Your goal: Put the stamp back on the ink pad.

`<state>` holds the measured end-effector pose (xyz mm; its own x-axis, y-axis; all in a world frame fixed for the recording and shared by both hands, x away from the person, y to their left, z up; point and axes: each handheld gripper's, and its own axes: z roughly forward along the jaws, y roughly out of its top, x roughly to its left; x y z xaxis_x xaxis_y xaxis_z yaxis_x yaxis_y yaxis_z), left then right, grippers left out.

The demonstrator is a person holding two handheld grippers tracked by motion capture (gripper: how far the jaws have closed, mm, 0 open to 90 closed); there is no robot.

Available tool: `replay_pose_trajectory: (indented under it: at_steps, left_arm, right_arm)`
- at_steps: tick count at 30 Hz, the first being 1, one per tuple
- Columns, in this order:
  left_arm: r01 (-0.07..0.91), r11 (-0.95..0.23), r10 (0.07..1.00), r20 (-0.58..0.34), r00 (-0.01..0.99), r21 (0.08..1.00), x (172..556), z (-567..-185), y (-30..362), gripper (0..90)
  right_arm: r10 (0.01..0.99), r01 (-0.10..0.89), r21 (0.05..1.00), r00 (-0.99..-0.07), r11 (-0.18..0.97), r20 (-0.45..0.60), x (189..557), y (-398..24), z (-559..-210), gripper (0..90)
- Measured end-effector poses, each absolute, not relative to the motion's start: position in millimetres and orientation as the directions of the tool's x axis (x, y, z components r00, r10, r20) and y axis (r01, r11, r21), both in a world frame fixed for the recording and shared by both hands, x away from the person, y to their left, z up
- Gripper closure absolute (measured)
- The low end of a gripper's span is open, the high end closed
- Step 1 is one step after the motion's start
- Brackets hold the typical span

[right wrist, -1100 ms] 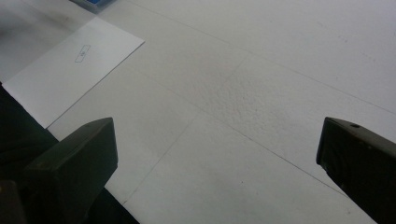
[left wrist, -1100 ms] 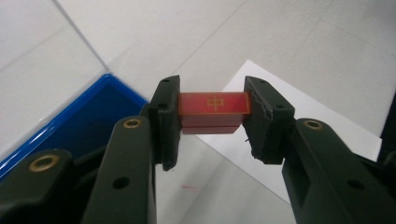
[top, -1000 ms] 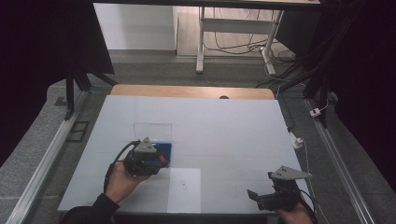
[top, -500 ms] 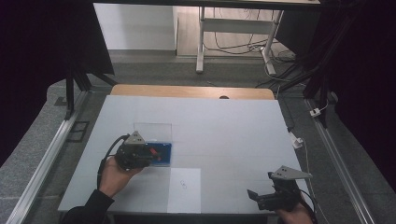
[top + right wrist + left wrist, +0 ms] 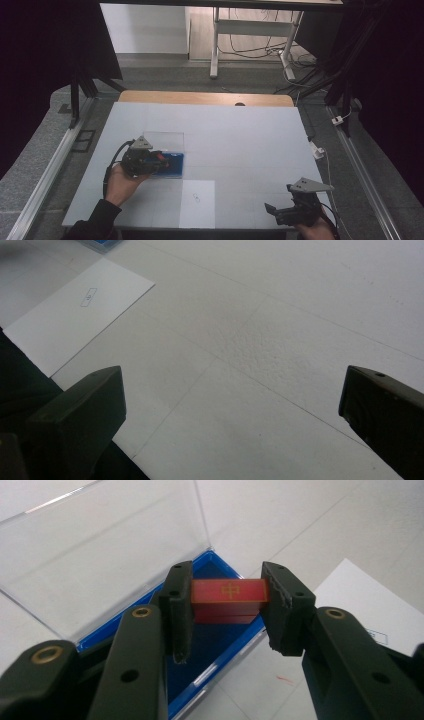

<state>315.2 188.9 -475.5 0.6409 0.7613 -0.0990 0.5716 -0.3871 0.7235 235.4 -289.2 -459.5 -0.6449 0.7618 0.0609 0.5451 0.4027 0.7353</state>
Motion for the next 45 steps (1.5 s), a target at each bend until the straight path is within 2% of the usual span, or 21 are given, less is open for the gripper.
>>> replay_pose_trajectory:
  at_steps: [27,34,45]
  left_arm:
    - [0.633,-0.432,0.798,-0.055,0.601,0.642,339,-500,185,58.0]
    - [0.619,-0.466,0.796,-0.006,0.605,0.633,338,-501,180,58.0]
    - [0.625,-0.451,0.799,-0.023,0.601,0.637,339,-501,181,57.2]
  right_arm:
    - [0.762,0.548,0.729,-0.645,0.409,0.058,236,-289,-460,0.0]
    - [0.761,0.549,0.728,-0.646,0.411,0.058,236,-289,-460,0.0]
    - [0.759,0.547,0.728,-0.648,0.413,0.057,236,-288,-460,0.0]
